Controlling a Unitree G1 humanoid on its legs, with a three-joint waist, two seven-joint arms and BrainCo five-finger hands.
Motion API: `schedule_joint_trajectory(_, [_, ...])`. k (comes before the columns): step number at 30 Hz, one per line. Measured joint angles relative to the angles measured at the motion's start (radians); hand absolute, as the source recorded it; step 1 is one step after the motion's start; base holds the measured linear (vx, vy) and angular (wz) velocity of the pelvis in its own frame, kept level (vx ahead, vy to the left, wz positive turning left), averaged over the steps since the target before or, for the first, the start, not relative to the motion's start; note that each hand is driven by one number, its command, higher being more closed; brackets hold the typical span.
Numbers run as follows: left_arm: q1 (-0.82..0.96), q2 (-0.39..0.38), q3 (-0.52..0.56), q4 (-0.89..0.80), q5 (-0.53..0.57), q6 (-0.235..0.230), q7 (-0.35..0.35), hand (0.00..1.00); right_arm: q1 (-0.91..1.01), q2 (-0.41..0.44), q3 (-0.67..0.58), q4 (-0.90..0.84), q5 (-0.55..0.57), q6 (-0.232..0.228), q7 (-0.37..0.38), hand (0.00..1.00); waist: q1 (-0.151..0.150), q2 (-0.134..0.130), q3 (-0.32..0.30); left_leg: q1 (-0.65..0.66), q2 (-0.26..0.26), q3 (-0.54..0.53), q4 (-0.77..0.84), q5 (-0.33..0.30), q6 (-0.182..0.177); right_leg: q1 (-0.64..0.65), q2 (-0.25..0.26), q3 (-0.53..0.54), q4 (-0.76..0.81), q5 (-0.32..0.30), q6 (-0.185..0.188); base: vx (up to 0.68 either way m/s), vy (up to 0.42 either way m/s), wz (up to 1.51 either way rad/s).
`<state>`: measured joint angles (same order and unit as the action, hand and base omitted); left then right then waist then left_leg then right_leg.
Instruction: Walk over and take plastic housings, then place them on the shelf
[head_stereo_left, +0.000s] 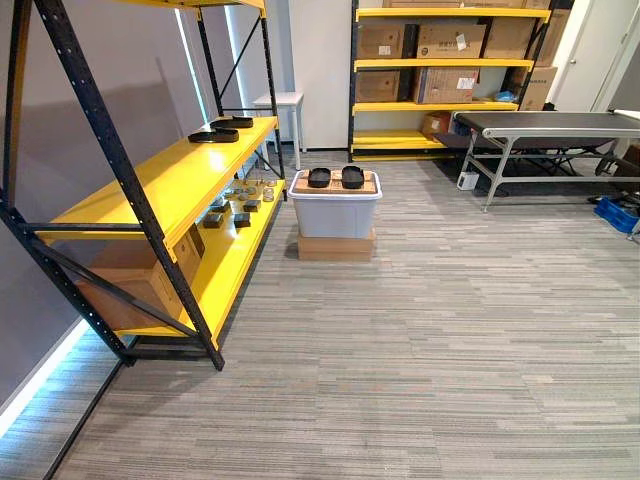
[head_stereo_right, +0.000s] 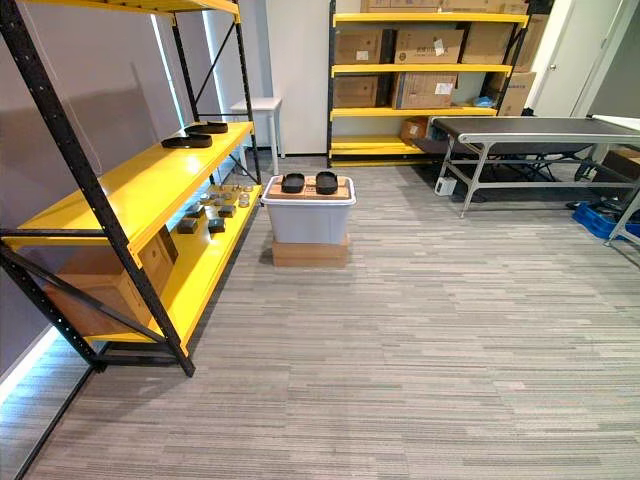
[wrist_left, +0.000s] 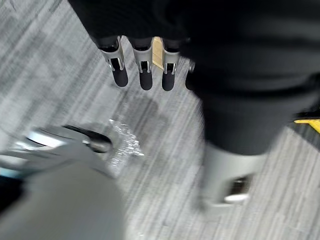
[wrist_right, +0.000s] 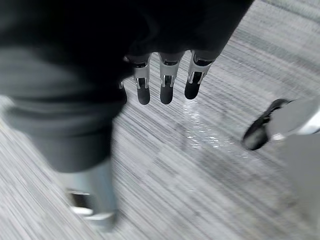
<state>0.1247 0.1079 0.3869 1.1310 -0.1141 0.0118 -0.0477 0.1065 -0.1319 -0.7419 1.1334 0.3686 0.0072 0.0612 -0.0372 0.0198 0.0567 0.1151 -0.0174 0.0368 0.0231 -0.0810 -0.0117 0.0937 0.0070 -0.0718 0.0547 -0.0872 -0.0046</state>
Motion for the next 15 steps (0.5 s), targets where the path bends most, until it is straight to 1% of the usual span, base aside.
schedule_joint_trajectory(1, [-0.014, 0.0, 0.0, 0.0, 0.0, -0.001, 0.0, 0.0, -0.009, -0.006, -0.006, 0.001, -0.009, 0.0, 0.001, 0.0, 0.0, 0.002, 0.006, 0.016, 0.0, 0.008, -0.011, 0.0, -0.01, 0.018, 0.0, -0.001, -0.014, 0.003, 0.004, 0.04, -0.002, -0.05])
schedule_joint_trajectory(6, [-0.062, 0.013, -0.003, -0.003, 0.0, -0.018, 0.0, 0.0, -0.061, -0.028, -0.005, 0.021, -0.026, 0.0, 0.002, 0.0, -0.009, 0.009, 0.017, 0.051, 0.001, 0.024, -0.024, -0.008, -0.023, 0.065, 0.001, -0.003, -0.051, 0.009, 0.02, 0.06, -0.006, -0.07])
schedule_joint_trajectory(12, [-0.089, 0.033, -0.022, -0.003, -0.001, -0.034, -0.005, 0.0, -0.108, -0.035, -0.002, 0.02, -0.022, -0.001, 0.009, 0.0, -0.008, 0.017, 0.037, 0.062, 0.006, 0.045, -0.031, -0.011, -0.029, 0.073, 0.004, -0.001, -0.058, 0.009, 0.024, 0.01, -0.021, -0.05])
schedule_joint_trajectory(14, [-0.093, 0.034, -0.03, -0.003, -0.003, -0.039, -0.001, 0.0, -0.116, -0.039, -0.002, 0.016, -0.012, -0.005, 0.003, 0.0, -0.008, 0.018, 0.039, 0.038, 0.006, 0.042, -0.032, -0.011, -0.029, 0.057, 0.005, -0.016, -0.067, 0.008, 0.024, -0.04, -0.046, 0.13])
schedule_joint_trajectory(15, [-0.097, 0.033, -0.049, -0.003, -0.006, -0.04, 0.002, 0.0, -0.119, -0.041, -0.002, 0.015, 0.015, -0.01, -0.003, 0.0, -0.008, 0.02, 0.04, 0.019, 0.008, 0.039, -0.032, -0.011, -0.029, 0.039, 0.006, -0.024, -0.066, 0.008, 0.024, -0.04, -0.051, 0.13])
